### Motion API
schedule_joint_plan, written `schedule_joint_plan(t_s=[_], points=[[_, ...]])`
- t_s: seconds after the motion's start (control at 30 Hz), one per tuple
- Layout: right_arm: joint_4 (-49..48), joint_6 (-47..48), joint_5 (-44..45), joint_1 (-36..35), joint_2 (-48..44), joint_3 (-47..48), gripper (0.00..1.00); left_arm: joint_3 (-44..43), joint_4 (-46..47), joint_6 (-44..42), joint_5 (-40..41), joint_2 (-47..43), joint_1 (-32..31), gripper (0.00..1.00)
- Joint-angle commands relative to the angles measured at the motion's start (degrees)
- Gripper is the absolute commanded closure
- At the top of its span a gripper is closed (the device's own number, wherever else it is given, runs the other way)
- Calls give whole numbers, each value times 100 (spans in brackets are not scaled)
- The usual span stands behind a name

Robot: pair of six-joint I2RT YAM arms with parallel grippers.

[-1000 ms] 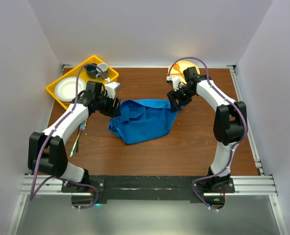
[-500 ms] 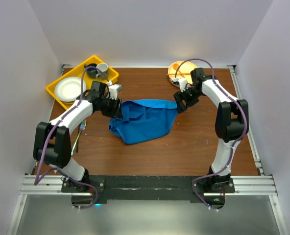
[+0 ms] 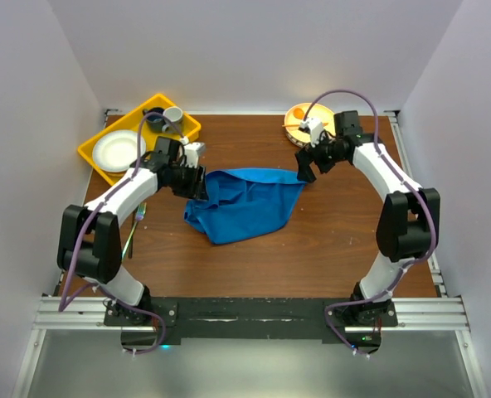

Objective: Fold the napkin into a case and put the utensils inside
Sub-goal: Pick up the crumpled napkin from the center of the board.

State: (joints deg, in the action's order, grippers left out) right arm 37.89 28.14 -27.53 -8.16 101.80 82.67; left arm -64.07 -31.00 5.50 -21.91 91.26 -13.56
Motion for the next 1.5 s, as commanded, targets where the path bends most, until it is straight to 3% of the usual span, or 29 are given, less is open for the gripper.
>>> schedule_joint_plan(t_s=[0.0, 0.03, 0.1, 0.13, 0.2, 0.27, 0.33, 0.4, 0.57, 0.67, 0.77, 0.9, 1.27, 1.33, 1.47], points=[[-1377, -420, -865, 166, -765, -549, 2, 61, 130, 189, -594, 128, 11, 49], [-2033, -467, -981, 166, -976, -716, 2, 70, 147, 180, -612, 146, 11, 50], [-2425, -354, -1506, 166, -1320, -1007, 2, 27, 112, 136, -569, 163, 11, 58], [-2322, -205, -1605, 166, -1329, -982, 2, -8, 51, 118, -551, 155, 11, 68], [-1875, 399, -1546, 157, -1040, -588, 2, -122, 7, 48, -542, 173, 29, 79], [-586, 1154, -1353, 166, -646, 121, 2, -210, -11, 31, -534, 181, 90, 93], [321, 1982, -1185, 166, -39, 467, 2, -333, -55, -5, -498, 199, 143, 100], [570, 2885, -1045, 210, 190, 531, 2, -421, -81, -66, -455, 225, 170, 100], [-536, 3513, -640, 184, -108, -603, 3, -632, -160, -58, -410, 216, 310, 100], [-511, 3838, -465, 96, 94, -621, 12, -703, -213, -66, -445, 269, 328, 100], [-878, 3796, -62, -71, 165, -857, 20, -694, -257, -66, -525, 339, 328, 100], [-2151, 3883, 581, -361, 103, -1490, 20, -624, -169, -31, -551, 357, 328, 100], [-3155, 4015, 1478, -599, 481, -1781, 25, -668, -195, -75, -507, 392, 328, 100], [-3261, 4067, 1592, -590, 569, -1772, 30, -668, -196, -92, -498, 427, 328, 100], [-3306, 4077, 1593, -590, 675, -1693, 56, -755, -160, -93, -463, 471, 328, 100]])
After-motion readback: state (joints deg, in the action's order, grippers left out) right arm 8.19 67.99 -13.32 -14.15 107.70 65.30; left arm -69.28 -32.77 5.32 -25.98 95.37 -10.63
